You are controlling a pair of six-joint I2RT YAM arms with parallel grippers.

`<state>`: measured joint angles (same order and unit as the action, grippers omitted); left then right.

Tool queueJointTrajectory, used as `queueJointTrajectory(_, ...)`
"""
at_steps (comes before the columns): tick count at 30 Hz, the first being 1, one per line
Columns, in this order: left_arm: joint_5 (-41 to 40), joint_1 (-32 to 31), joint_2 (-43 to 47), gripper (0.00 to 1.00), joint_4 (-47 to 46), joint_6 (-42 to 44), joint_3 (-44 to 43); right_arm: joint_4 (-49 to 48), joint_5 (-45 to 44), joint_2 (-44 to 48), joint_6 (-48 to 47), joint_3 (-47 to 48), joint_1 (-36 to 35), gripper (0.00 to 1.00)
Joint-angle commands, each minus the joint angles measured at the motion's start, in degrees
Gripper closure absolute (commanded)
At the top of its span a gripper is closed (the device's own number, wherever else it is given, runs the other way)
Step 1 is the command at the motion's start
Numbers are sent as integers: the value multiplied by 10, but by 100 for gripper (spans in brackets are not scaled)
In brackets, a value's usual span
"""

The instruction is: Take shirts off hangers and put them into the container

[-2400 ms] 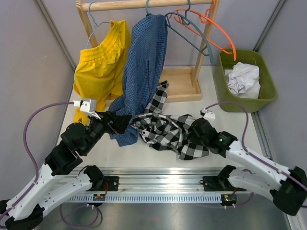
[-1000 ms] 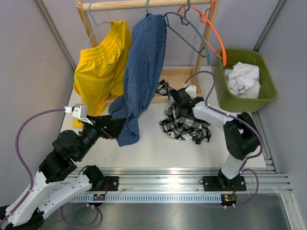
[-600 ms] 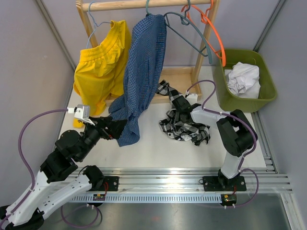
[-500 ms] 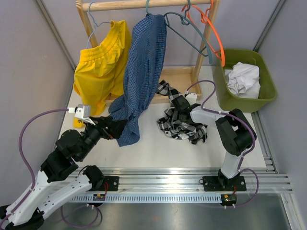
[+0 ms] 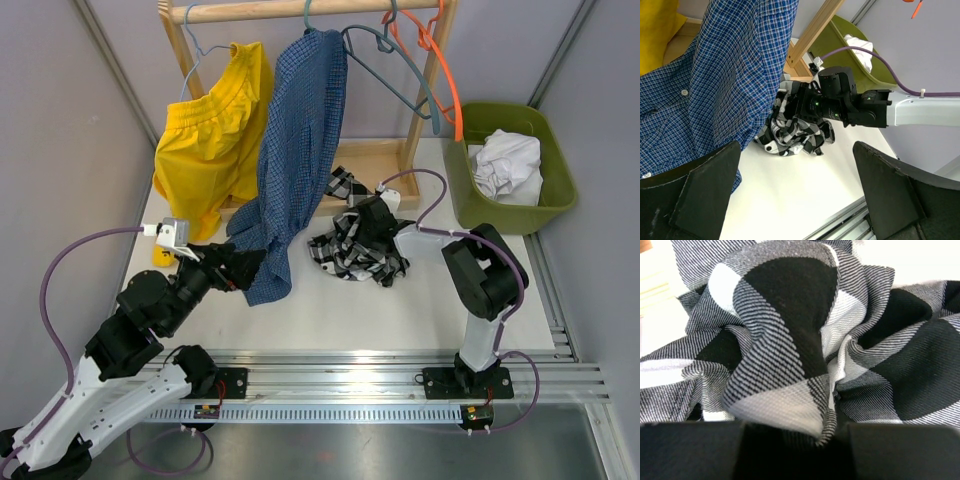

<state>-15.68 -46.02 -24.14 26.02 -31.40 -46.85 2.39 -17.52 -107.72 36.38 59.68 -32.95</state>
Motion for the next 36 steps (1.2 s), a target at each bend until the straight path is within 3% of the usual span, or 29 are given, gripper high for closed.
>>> queueJointTrajectory(1,-2,1,-3,1,-26,0,-2,104,112,-33,19,-59,-13,100)
queueJointTrajectory(8,0,1,-6,1,-26,1,-8,224,-15,174,0,-33,-12,100)
queueJointTrajectory(13,4,1,-8,1,-24,1,-11,306,-118,266,-10,-2,14,100)
queueJointTrajectory(23,19,1,-31,1,-36,6,-20,321,-193,453,-76,53,205,100)
queueJointTrajectory(27,29,1,-49,1,-45,9,-29,296,-200,460,-104,111,272,100)
queueJointTrajectory(36,35,1,-50,1,-50,8,-32,227,-170,345,-139,296,375,100)
